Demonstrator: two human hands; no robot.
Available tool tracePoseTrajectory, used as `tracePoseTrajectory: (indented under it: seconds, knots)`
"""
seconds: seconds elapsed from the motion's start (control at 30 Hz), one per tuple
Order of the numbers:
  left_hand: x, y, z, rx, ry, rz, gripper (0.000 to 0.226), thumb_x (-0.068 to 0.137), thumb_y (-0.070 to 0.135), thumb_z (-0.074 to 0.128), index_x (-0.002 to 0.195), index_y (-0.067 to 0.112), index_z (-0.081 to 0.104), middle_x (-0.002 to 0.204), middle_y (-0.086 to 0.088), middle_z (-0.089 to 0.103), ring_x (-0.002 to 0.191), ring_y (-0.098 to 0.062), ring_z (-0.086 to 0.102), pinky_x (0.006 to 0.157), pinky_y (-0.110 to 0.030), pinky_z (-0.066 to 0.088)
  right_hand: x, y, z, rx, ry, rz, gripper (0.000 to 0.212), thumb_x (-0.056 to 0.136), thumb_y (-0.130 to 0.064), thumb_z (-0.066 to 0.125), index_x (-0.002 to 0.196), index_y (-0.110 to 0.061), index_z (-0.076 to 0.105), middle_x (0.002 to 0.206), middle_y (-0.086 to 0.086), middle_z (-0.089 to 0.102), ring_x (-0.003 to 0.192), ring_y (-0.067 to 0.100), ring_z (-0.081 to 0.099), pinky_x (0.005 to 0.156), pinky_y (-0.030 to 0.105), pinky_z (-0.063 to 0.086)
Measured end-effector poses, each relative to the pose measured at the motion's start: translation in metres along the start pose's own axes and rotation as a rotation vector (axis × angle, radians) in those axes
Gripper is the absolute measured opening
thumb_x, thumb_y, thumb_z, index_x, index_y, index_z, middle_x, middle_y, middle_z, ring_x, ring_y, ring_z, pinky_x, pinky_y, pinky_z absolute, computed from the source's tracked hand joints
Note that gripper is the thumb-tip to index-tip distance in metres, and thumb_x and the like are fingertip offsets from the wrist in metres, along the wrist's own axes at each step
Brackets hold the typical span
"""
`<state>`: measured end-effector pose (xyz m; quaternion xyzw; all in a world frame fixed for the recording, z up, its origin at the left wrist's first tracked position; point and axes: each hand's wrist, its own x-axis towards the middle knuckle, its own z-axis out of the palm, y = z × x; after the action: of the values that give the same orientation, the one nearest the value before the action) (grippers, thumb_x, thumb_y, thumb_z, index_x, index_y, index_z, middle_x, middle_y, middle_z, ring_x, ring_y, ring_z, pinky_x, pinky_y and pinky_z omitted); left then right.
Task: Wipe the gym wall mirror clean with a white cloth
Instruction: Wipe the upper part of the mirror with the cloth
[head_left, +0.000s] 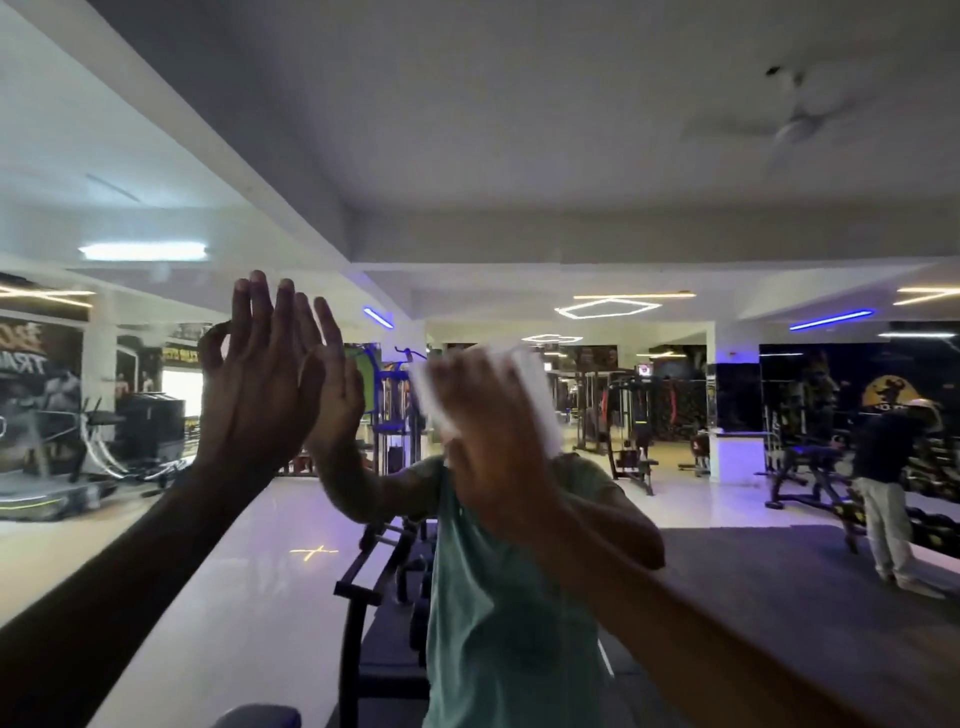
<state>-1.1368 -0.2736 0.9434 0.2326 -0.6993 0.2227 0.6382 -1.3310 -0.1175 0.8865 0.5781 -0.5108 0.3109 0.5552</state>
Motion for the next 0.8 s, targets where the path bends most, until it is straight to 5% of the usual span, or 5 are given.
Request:
tracePoseTrajectory:
  seconds: [0.13,0.4,0.57,0.67,0.8]
  knots:
    - [0.007,-0.062,-0.005,0.007,0.004,0.059,0.070,0.105,0.039,0.027,0.160,-0.004,0.030,0.168,-0.030,0.023,0.159,-0.040,0.022,0.114,-0.060,0.030,0.028,-0.034,0.036,-0.230,-0.215,-0.233,0.071,0.109,-0.050,0.026,0.166,-0.009,0.027,0.174,0.015,0.023,0.163,0.033,0.013,0.131,0.056,0.008]
    - [-0.015,-0.151,0.014,0.009,-0.062,0.205,0.069,0.105,0.043,0.026,0.166,0.011,0.026,0.173,-0.019,0.017,0.159,-0.039,0.023,0.115,-0.064,0.027,0.089,0.004,0.002,-0.519,0.126,0.570,0.073,0.109,-0.052,0.018,0.170,-0.015,0.007,0.177,0.015,0.001,0.163,0.039,0.001,0.129,0.060,0.009]
    - [-0.016,-0.158,0.027,-0.018,-0.038,0.206,0.068,0.105,0.041,0.030,0.168,0.014,0.021,0.176,-0.014,0.011,0.162,-0.034,0.015,0.118,-0.060,0.023,0.052,-0.124,0.089,-0.392,-0.184,0.119,0.078,0.104,-0.049,0.041,0.170,-0.021,0.013,0.177,0.008,-0.002,0.163,0.036,-0.007,0.130,0.059,-0.001]
    - [-0.019,-0.166,0.030,-0.026,-0.032,0.215,0.067,0.107,0.044,0.030,0.168,0.017,0.022,0.176,-0.010,0.009,0.163,-0.029,0.013,0.120,-0.056,0.021,0.058,-0.096,0.073,-0.467,-0.223,-0.019,0.074,0.106,-0.051,0.041,0.169,-0.025,0.015,0.177,0.007,0.001,0.163,0.034,0.002,0.131,0.055,0.001]
    - [-0.020,-0.167,0.033,-0.064,-0.031,0.205,0.067,0.107,0.044,0.030,0.168,0.019,0.021,0.177,-0.009,0.009,0.163,-0.028,0.009,0.122,-0.054,0.017,0.078,-0.017,0.018,-0.577,0.068,0.503,0.070,0.108,-0.051,0.029,0.170,-0.020,0.017,0.177,0.012,0.011,0.163,0.037,0.009,0.128,0.060,0.014]
